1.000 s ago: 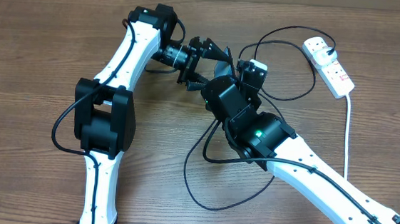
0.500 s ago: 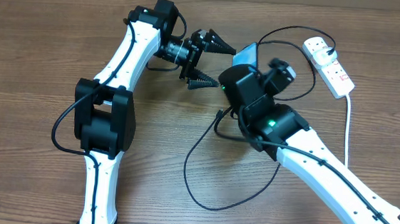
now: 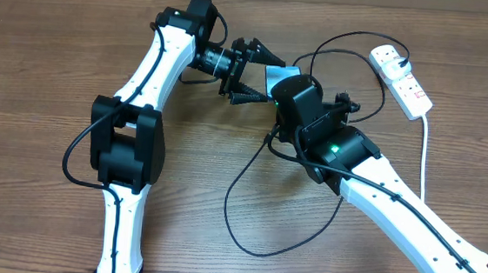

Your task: Plug charger to phone and switch on socket

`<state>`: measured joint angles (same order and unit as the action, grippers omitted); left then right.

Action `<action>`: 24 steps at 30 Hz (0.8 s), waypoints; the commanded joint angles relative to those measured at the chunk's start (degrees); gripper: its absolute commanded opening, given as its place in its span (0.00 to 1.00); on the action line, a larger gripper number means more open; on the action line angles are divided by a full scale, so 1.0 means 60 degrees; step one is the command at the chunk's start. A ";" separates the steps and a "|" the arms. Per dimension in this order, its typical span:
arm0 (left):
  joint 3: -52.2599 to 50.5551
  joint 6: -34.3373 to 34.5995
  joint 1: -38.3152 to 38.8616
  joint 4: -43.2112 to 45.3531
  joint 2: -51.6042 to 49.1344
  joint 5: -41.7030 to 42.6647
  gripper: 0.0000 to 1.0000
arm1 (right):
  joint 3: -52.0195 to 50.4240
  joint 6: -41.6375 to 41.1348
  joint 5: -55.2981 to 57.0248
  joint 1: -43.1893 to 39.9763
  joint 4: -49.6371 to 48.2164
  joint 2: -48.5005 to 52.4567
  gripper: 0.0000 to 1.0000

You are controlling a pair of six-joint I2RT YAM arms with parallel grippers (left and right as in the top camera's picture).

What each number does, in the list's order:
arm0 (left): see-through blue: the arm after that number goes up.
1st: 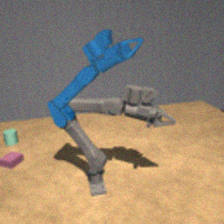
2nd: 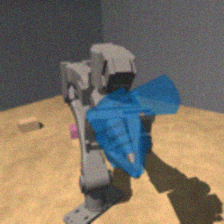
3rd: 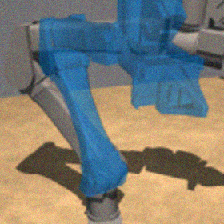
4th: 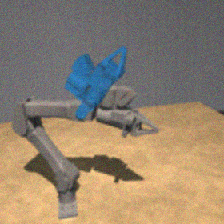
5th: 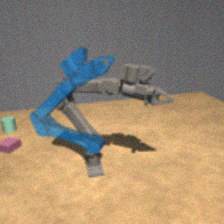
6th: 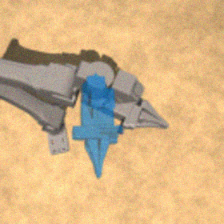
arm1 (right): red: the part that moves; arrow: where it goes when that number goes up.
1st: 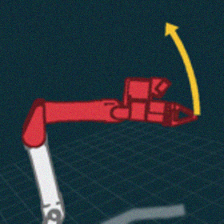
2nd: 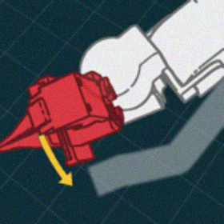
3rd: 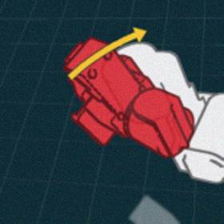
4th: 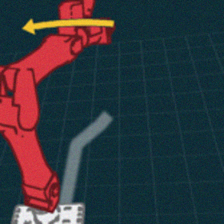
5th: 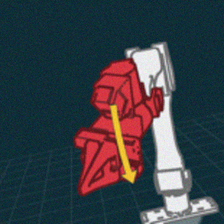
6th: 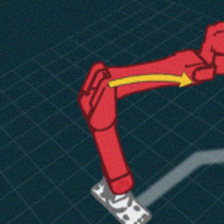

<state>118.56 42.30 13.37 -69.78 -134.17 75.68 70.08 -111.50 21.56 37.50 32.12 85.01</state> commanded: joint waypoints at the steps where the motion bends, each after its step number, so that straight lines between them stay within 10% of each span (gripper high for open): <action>1: 0.0208 0.1013 -0.0062 0.0011 -0.0047 -0.0120 0.78 | 0.0208 -0.1013 0.0033 -0.0022 -0.0186 -0.0401 0.04; 24: 0.0208 0.1956 -0.0062 0.0011 -0.0047 -0.0157 0.29 | 0.0208 -0.2058 -0.0546 0.0007 -0.0430 -0.0401 0.04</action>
<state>118.56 52.84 13.37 -69.78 -134.17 74.76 70.08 -115.90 18.22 37.50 30.79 85.01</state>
